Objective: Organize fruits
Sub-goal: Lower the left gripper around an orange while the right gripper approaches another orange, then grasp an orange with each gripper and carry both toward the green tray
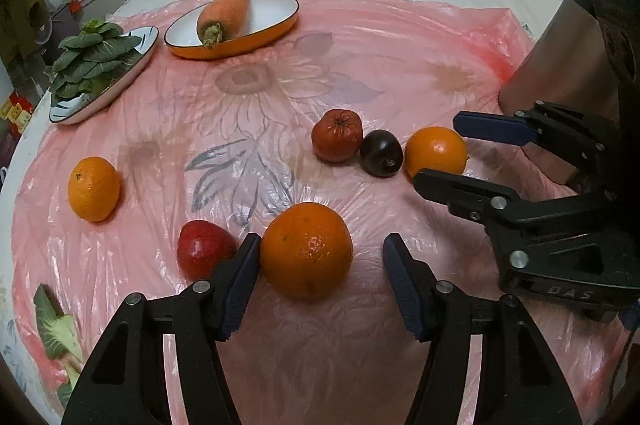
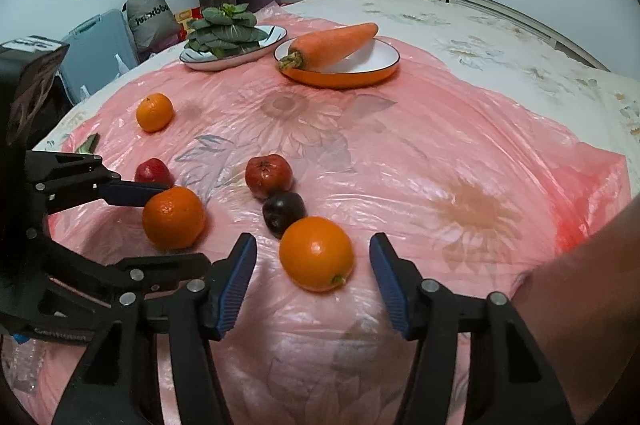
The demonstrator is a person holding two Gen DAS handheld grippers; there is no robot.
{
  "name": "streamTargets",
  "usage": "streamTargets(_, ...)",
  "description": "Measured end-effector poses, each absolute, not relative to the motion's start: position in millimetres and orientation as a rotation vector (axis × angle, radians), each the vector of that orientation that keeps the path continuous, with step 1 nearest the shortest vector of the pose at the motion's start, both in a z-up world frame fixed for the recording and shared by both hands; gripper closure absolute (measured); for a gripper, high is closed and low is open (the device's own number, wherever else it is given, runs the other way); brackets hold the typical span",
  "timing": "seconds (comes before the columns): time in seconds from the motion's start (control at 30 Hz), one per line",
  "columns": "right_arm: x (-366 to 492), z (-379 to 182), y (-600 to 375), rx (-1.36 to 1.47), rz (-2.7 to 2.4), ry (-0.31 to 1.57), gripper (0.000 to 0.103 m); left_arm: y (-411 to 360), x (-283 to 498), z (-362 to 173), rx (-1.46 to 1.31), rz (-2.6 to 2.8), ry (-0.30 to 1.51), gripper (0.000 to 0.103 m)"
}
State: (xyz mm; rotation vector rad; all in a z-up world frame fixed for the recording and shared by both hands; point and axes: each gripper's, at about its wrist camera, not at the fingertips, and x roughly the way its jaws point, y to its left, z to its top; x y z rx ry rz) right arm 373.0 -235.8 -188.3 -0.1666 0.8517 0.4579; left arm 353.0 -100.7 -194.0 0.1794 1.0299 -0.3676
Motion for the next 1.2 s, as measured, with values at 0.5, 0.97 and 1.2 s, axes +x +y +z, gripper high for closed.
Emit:
streamTargets(0.5, 385.6, -204.7, -233.1, -0.182, 0.449, 0.903, 0.052, -103.1, 358.9, -199.1, 0.193, -0.365, 1.059, 0.055)
streamTargets(0.97, 367.7, -186.2, -245.5, -0.125, 0.438, 0.869, 0.052, -97.6, 355.0, -192.7, 0.176, -0.359, 1.036, 0.065)
streamTargets(1.2, 347.1, -180.2, -253.6, -0.1, 0.426, 0.865, 0.052, -99.9, 350.6, -182.4, 0.185, -0.359, 1.018, 0.066)
